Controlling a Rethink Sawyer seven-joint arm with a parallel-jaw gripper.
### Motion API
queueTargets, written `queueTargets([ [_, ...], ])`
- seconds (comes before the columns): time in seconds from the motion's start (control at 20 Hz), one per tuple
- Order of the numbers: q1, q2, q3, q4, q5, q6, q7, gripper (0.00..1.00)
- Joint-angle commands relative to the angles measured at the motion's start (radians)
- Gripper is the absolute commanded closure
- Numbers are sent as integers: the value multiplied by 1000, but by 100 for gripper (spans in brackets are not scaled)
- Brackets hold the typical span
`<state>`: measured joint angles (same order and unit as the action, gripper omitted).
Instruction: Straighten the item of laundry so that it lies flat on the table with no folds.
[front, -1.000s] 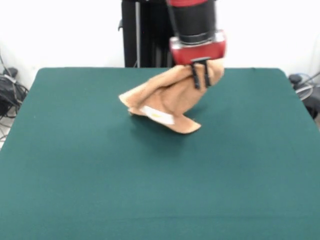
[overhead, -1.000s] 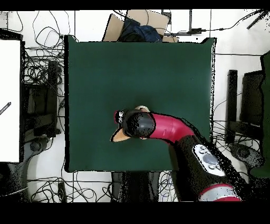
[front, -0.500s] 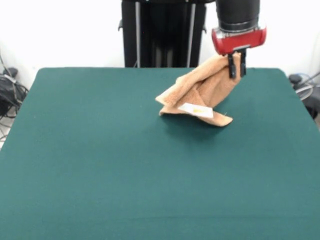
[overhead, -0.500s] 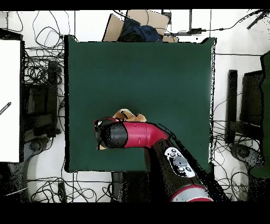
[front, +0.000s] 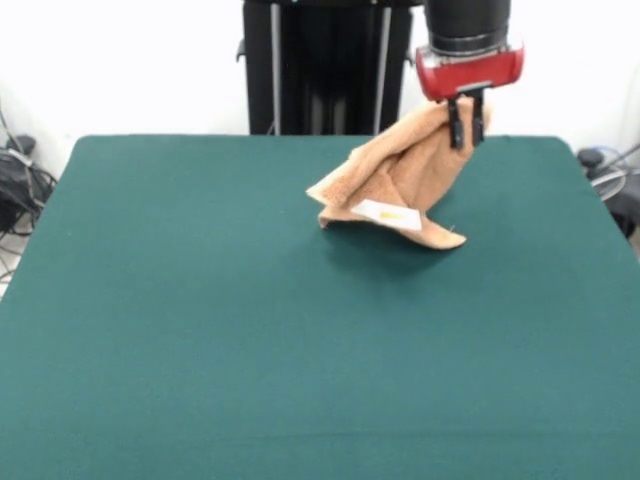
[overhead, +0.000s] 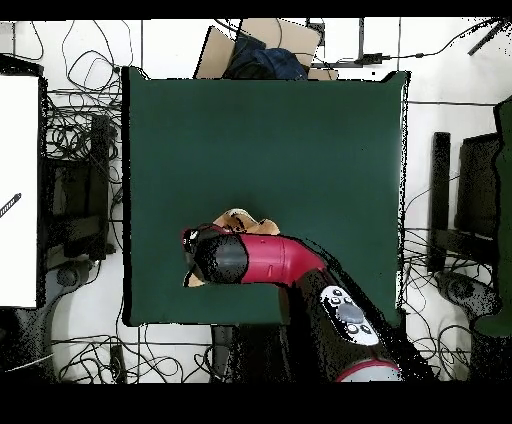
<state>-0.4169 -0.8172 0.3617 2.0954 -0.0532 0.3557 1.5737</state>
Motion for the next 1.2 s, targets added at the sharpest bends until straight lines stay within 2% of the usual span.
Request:
queueTargets([
  [0.05, -78, -5, 45, -14, 59, 191, 74, 100],
  [0.3, -111, 7, 33, -85, 4, 278, 0, 100],
  [0.55, -141, 10, 45, -112, -31, 318, -31, 100],
  [0.9, -161, 67, 68, -165, -40, 319, -43, 100],
  [1.2, -182, 90, 81, -145, -23, 294, -32, 100],
])
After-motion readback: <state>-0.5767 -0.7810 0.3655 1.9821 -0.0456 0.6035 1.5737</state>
